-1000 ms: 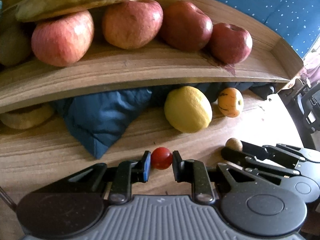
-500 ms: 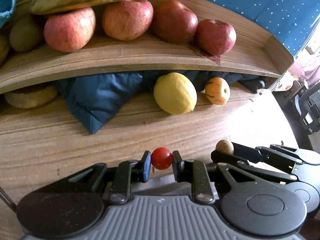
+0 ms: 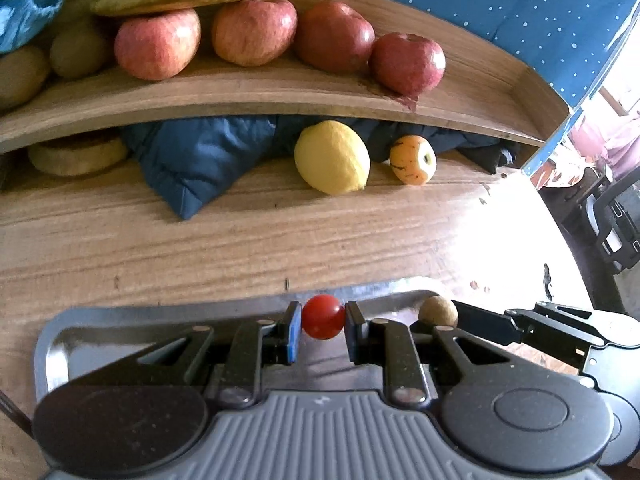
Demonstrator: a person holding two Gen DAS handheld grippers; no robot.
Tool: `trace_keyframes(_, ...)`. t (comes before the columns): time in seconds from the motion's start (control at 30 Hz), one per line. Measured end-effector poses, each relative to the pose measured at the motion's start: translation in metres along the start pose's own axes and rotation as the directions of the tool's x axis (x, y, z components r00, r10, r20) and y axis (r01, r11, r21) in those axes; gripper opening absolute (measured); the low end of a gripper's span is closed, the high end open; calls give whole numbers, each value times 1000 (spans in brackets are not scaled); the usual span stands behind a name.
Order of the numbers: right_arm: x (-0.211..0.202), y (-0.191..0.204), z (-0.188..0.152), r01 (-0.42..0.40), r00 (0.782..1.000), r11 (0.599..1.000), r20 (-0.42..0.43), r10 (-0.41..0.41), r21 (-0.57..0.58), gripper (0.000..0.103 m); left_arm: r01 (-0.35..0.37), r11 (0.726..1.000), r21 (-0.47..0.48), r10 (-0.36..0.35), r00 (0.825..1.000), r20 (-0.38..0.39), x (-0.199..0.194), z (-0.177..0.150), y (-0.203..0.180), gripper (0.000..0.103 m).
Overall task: Organize fruits
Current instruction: 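Carry the kiwi and cherry tomato over the steel tray with both grippers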
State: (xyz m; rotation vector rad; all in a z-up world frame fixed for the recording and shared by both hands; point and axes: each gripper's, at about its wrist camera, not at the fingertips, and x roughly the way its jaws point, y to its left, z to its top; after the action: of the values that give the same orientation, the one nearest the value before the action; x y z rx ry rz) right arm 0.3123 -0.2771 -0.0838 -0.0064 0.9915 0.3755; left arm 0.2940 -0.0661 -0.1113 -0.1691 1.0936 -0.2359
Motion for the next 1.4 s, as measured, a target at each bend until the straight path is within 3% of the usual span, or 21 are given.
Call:
trace_keyframes(0.6, -23, 12, -34, -67, 997, 996, -31, 65, -59, 28, 28, 999, -23, -28, 1000, -4, -23, -43, -2, 24)
trace_keyframes(1.0, -27, 19, -50, -86, 995, 992, -64, 80, -95, 28, -28, 995, -91, 24, 999, -48, -23, -66, 3, 24)
trace_keyframes(1.4, -24, 14, -62, -87, 993, 992, -90, 79, -92, 28, -53, 994, -99, 48, 997, -58, -22, -71, -1, 25)
